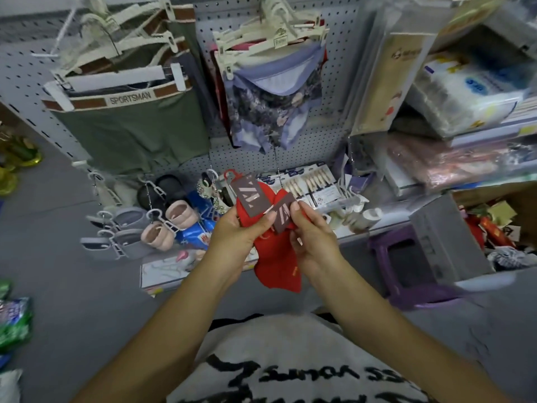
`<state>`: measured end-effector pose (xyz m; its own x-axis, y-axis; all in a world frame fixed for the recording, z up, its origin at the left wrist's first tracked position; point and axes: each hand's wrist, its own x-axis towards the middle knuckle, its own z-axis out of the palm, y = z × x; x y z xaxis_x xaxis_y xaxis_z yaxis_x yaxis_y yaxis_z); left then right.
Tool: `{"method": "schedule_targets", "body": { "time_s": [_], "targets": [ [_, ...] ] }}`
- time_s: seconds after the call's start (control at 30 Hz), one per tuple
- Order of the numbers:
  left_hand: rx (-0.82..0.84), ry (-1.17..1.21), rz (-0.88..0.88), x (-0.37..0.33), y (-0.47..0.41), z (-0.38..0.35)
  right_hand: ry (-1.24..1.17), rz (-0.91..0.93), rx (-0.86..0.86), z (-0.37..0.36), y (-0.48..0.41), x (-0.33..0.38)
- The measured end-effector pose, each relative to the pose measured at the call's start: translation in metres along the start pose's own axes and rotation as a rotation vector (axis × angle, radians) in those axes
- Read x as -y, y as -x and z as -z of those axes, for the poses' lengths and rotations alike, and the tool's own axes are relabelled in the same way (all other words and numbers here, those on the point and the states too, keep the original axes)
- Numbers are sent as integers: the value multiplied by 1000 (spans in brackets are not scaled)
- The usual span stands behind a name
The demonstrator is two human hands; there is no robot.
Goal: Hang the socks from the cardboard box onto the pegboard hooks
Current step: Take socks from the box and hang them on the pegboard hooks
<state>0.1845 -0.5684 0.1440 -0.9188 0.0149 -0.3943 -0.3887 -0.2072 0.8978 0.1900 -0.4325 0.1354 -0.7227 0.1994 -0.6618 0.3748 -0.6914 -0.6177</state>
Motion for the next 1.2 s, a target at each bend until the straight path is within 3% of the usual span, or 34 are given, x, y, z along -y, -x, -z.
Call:
{"method": "schedule_targets", "body": {
  "time_s": [0.07, 0.17, 0.33, 0.57, 0.73, 0.93, 1.07, 1.2],
  "targets": [
    [-36, -41, -36, 0, -1, 4, 73, 21, 60, 1, 5, 3],
    [-85, -67, -79, -14, -5, 13, 363, 127, 172, 4, 8, 22],
    [-126, -78, -208, -67, -6, 21, 789, 520, 248, -13, 4, 70],
    [-91, -121, -359, -150, -2, 12, 1132, 699, 722, -91, 21, 137],
    [-58, -121, -471, -201, 6, 19, 1207, 831, 792, -133, 34, 163],
    [-119, -9, -614, -244, 30, 43, 1117, 883, 932, -184, 56, 162],
    [-200, 104, -698, -266, 43, 70, 949, 830, 1037, -222, 65, 150],
    [-390, 270, -734, -281, 48, 99, 801, 698, 1110, -260, 75, 136]
  ]
}}
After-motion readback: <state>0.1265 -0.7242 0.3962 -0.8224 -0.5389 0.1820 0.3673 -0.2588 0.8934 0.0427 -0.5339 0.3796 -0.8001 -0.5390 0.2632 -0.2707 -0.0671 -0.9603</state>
